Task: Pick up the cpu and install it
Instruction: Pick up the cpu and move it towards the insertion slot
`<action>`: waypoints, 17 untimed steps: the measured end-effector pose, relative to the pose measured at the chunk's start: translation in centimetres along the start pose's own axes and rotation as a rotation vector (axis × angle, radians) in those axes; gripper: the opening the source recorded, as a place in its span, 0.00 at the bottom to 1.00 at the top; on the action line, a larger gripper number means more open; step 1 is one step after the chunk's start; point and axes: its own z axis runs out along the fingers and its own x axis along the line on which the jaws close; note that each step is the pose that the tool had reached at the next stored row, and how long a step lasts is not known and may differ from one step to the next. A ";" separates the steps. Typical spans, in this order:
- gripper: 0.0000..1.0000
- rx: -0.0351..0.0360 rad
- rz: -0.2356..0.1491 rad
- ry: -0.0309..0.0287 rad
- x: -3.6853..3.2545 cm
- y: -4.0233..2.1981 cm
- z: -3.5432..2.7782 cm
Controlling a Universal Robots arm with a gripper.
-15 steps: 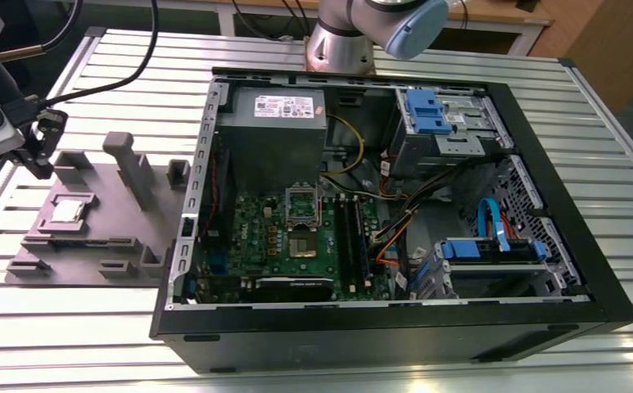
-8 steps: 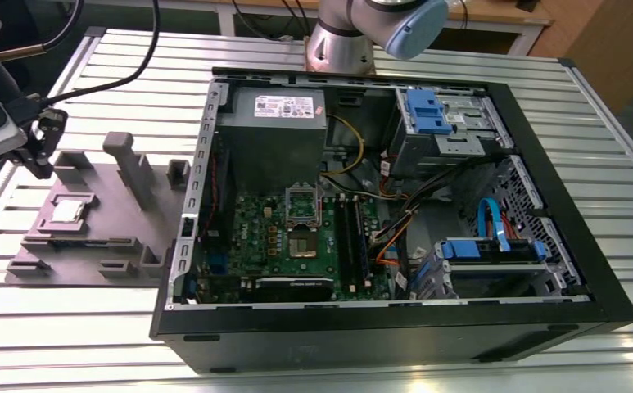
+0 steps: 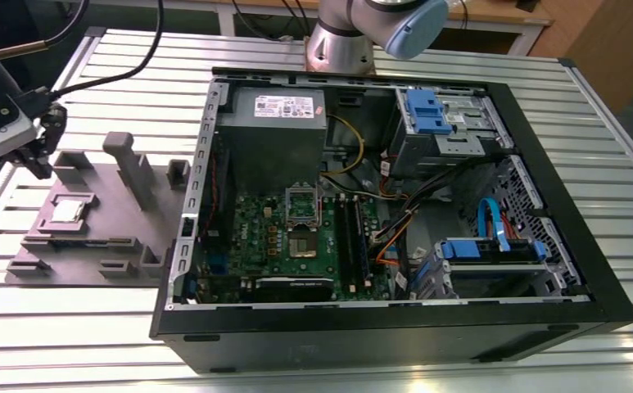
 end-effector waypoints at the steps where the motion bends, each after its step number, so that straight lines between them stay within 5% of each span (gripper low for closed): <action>1: 0.10 -0.0006 -0.018 0.0009 0.00 0.00 0.01; 13: 0.10 -0.0073 -0.235 0.0103 0.01 -0.01 0.21; 17: 0.10 -0.0065 -0.221 0.0099 0.04 -0.01 0.29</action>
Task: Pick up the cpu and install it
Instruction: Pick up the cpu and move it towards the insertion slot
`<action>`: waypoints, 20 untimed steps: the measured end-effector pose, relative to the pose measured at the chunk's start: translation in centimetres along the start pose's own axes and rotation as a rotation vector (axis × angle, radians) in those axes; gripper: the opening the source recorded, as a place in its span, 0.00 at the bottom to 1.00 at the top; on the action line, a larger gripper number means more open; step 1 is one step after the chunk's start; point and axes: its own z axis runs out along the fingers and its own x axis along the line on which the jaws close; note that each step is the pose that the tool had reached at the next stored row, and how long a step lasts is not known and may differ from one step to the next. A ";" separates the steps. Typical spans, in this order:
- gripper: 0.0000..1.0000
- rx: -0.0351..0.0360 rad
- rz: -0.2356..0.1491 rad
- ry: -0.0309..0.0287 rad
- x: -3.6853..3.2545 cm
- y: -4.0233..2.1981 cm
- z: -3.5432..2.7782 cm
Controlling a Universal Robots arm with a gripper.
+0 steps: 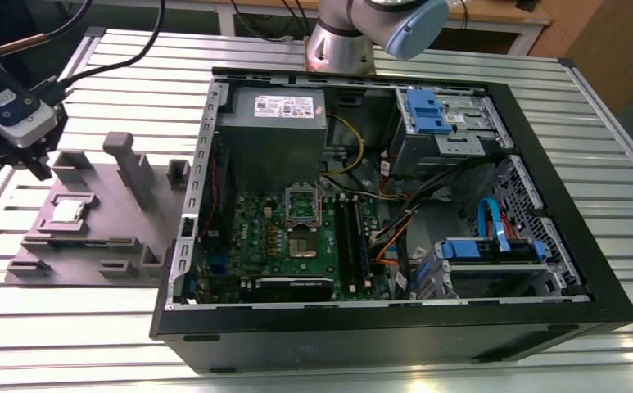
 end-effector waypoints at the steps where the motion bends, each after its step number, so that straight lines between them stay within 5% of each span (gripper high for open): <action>1: 0.10 0.0006 0.019 -0.0008 0.00 0.00 0.04; 20: 0.10 0.0113 0.363 -0.0155 0.02 -0.03 0.72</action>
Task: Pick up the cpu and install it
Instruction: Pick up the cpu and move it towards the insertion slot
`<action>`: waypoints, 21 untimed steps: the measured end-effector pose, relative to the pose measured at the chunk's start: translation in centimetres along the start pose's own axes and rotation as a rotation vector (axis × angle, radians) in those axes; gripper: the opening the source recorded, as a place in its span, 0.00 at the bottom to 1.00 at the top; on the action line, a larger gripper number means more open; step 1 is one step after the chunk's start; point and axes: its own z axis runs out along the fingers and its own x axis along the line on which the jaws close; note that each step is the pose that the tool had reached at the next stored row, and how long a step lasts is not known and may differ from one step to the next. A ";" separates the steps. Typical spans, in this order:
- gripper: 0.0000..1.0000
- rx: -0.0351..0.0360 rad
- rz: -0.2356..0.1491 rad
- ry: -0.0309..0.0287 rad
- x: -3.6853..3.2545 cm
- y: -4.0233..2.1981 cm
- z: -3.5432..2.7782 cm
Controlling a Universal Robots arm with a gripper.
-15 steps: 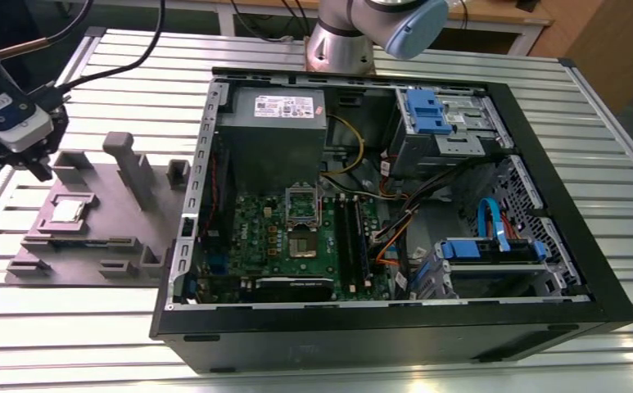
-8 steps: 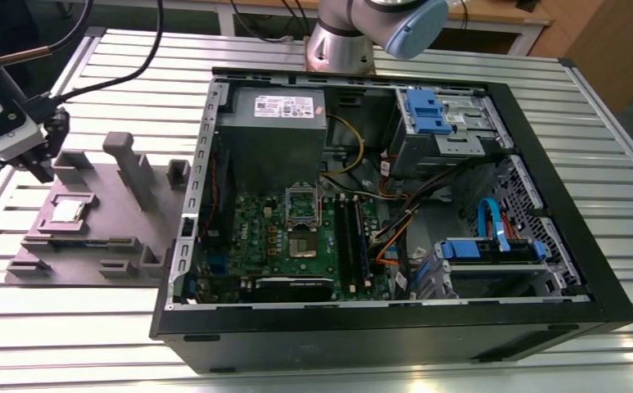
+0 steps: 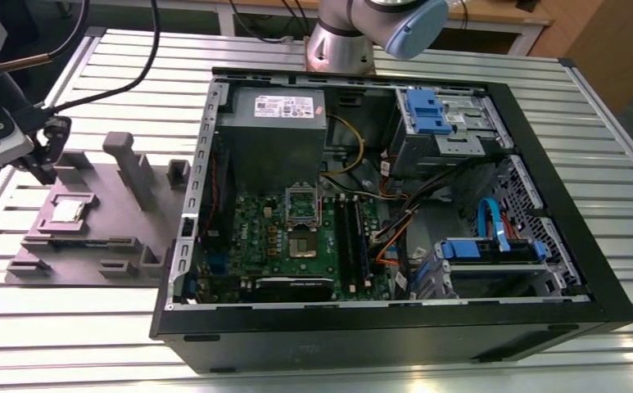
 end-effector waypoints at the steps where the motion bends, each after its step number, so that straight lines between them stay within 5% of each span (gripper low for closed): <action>1: 0.10 0.0005 0.020 -0.0009 0.00 0.00 0.04; 6: 0.10 0.0032 0.103 -0.0042 0.01 0.00 0.14; 12: 0.10 0.0035 0.104 -0.0046 0.01 -0.01 0.17; 17: 0.10 0.0313 0.126 -0.0023 0.08 0.00 0.39; 21: 0.10 0.0359 0.165 -0.0033 0.09 -0.02 0.72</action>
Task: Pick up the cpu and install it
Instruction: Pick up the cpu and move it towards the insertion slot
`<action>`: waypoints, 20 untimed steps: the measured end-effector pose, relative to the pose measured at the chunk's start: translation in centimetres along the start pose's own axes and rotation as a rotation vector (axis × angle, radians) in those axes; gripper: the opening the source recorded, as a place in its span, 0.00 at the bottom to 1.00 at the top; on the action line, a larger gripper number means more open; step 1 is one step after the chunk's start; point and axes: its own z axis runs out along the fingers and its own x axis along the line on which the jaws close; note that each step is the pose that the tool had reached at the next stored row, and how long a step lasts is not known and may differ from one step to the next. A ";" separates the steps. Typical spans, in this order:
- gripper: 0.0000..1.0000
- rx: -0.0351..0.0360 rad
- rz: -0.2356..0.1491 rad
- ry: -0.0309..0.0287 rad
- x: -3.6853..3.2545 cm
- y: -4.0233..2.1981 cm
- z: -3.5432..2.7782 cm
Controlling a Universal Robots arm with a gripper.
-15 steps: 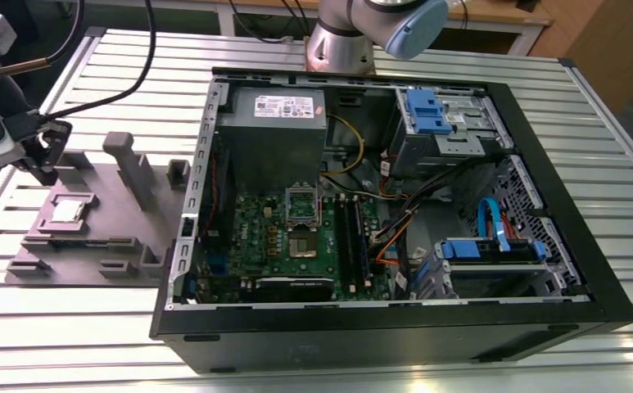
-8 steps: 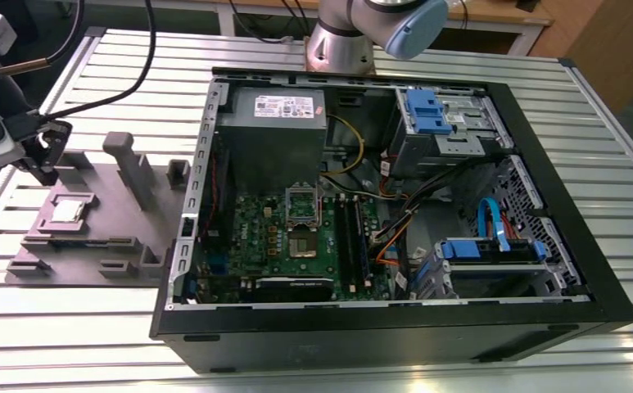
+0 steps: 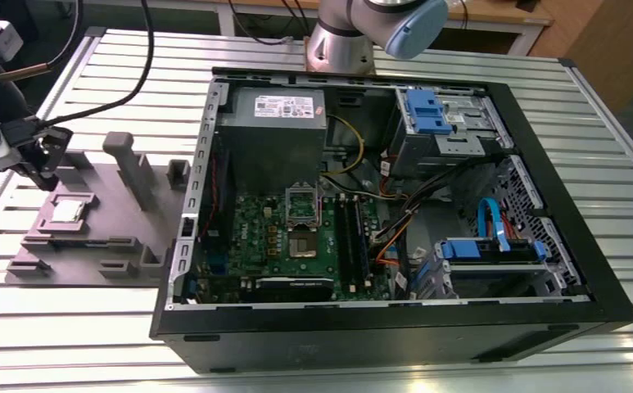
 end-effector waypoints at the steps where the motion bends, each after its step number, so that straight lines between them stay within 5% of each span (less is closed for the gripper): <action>1: 0.10 0.0003 0.009 -0.0001 0.00 0.00 0.10; 20: 0.10 0.0006 0.021 -0.0029 0.73 -0.08 3.31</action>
